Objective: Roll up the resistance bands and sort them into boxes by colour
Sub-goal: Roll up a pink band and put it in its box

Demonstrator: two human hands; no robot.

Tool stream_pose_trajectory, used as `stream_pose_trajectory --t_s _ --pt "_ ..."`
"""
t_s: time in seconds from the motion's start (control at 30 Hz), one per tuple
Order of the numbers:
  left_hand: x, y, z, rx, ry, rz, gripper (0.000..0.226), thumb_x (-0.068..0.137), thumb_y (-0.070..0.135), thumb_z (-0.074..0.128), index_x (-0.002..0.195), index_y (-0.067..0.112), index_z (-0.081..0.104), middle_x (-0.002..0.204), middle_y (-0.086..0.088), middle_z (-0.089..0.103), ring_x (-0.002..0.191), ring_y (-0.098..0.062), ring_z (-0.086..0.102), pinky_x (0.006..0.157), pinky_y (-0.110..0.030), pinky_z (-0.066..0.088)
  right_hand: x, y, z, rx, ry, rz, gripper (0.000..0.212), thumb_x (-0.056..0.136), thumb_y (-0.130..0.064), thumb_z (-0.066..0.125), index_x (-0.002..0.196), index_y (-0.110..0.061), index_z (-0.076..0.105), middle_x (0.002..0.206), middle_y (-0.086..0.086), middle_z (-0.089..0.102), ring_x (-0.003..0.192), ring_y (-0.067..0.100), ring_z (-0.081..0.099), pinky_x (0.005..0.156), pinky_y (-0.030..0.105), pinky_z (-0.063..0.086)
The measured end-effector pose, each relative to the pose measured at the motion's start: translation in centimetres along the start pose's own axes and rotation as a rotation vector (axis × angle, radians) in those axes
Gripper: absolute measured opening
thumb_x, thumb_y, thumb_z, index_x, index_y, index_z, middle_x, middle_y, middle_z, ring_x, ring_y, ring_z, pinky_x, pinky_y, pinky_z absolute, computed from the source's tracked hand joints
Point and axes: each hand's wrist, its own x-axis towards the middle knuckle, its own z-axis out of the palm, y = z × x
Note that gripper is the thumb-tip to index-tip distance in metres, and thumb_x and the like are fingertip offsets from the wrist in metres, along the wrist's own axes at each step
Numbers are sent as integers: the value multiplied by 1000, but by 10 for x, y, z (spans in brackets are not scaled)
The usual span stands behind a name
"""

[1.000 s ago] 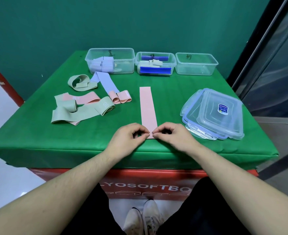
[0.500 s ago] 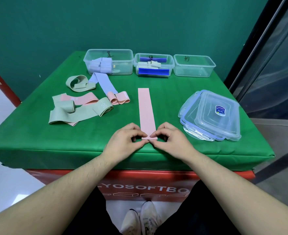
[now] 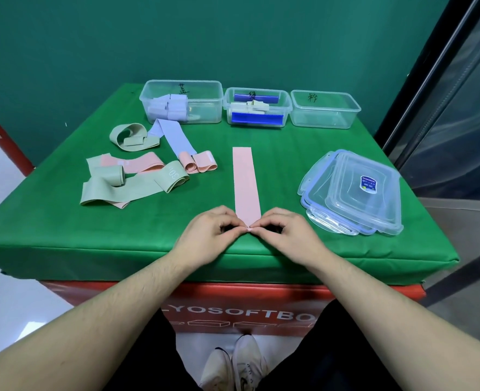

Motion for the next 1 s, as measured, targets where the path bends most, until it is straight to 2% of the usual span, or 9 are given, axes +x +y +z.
stream_pose_trajectory --t_s 0.1,0.2,0.3,0.43,0.57,0.67,0.77,1.0 --pt "2 0 0 -52 -9 -31 9 87 32 72 92 26 77 87 19 64 82 1 59 73 -19 44 0 -1 2 44 17 30 6 83 -19 79 87 -23 77 82 -10 68 77 3 60 72 13 42" --pt "2 2 0 -58 -5 -51 5 88 30 71 91 31 76 82 19 63 74 -2 56 68 -22 42 1 -2 2 58 19 58 8 83 -17 78 85 -24 74 79 -10 65 70 1 55 66 12 38" --pt "1 2 1 -36 11 -55 4 88 30 71 90 32 74 79 19 60 69 -1 52 64 -19 38 2 -1 2 5 10 51 7 85 -18 76 85 -24 74 80 -10 62 74 1 55 69 12 37" --pt "0 2 3 34 28 -28 7 89 34 69 93 30 74 86 16 57 73 -1 52 66 -21 38 1 1 4 -92 13 28 3 88 -22 73 90 -23 75 86 -15 56 82 -3 55 73 9 37" --pt "0 0 2 93 20 16 20 83 39 75 97 26 76 89 15 55 66 -3 49 61 -10 33 -1 1 3 -103 20 -2 7 87 -24 74 93 -21 76 87 -13 55 77 -1 54 69 10 35" --pt "0 0 2 117 28 15 19 87 38 72 99 25 76 88 15 53 64 1 48 60 -8 32 -2 2 3 -120 7 -25 13 86 -25 75 98 -20 76 89 -16 53 76 -1 54 67 9 33" --pt "-1 0 3 116 35 14 19 90 39 68 99 25 76 89 15 54 70 7 50 63 -6 32 -2 3 4 -139 24 -34 14 88 -28 74 99 -20 77 90 -17 52 77 0 54 68 10 35" --pt "-3 2 0 105 14 30 20 91 40 65 98 25 76 92 13 56 69 3 50 64 -17 36 -4 4 6 -113 42 -41 11 89 -31 73 94 -23 78 88 -17 55 77 9 57 68 21 43"
